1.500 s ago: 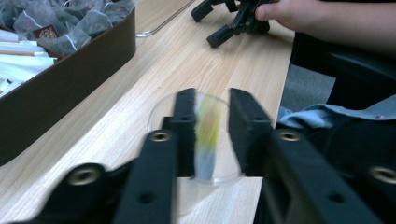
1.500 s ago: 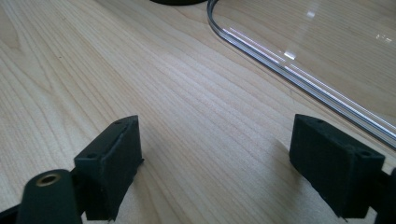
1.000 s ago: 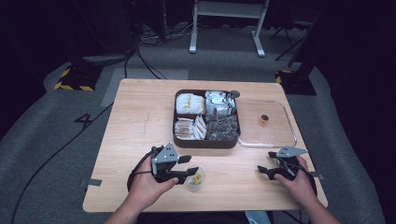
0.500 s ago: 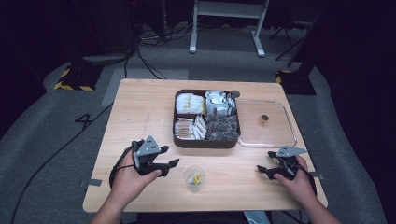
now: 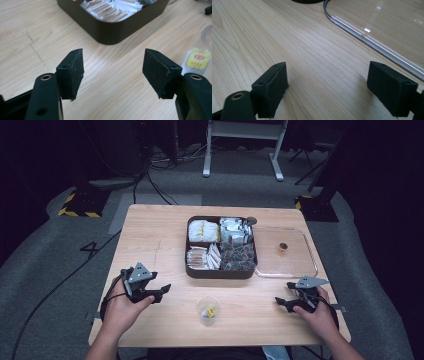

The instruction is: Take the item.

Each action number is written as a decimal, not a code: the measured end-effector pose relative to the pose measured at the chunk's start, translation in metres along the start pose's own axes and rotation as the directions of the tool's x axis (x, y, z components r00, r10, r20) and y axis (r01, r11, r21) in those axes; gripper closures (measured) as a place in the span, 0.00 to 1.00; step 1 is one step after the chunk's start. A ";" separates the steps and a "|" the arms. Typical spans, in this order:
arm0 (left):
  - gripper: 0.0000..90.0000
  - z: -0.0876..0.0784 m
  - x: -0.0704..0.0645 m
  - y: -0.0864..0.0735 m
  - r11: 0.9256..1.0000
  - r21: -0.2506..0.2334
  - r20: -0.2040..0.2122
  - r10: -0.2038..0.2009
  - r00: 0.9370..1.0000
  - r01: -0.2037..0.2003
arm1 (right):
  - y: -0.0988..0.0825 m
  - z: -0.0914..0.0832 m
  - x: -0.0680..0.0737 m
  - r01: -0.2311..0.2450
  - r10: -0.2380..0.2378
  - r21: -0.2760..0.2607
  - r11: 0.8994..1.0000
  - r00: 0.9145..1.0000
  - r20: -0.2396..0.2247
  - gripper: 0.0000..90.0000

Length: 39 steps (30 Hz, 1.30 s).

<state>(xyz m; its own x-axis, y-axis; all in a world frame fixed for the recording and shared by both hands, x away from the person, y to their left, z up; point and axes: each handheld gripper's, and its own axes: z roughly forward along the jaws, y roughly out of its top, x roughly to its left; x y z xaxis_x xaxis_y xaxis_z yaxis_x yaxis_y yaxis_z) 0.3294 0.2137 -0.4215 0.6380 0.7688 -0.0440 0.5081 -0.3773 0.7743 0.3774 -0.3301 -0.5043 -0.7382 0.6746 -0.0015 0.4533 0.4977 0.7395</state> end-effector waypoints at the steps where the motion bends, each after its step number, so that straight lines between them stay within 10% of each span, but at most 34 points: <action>1: 0.38 -0.001 0.002 -0.002 1.000 0.006 -0.008 0.001 1.000 -0.001 | 0.000 0.000 0.000 0.000 0.000 0.000 1.000 1.000 0.000 0.19; 19: 0.35 0.002 0.032 -0.044 0.994 0.091 -0.069 -0.058 0.996 0.065 | 0.000 0.000 0.000 0.000 0.000 0.000 1.000 1.000 0.000 0.19; 31: 0.31 0.014 0.039 -0.060 0.975 0.187 -0.060 -0.113 0.992 0.122 | 0.000 0.000 0.000 0.000 0.000 0.000 1.000 1.000 0.000 0.19; 39: 0.28 0.021 0.036 -0.071 0.967 0.245 -0.079 -0.052 0.996 0.070 | 0.000 0.000 0.000 0.000 0.000 0.000 1.000 1.000 0.000 0.19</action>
<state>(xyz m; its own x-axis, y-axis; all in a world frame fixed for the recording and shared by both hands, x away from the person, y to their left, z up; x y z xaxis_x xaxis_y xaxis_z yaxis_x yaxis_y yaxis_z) 0.3289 0.2569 -0.4912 0.5628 0.8258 -0.0347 0.6780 -0.4373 0.5908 0.3774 -0.3301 -0.5043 -0.7382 0.6746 -0.0017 0.4532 0.4978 0.7394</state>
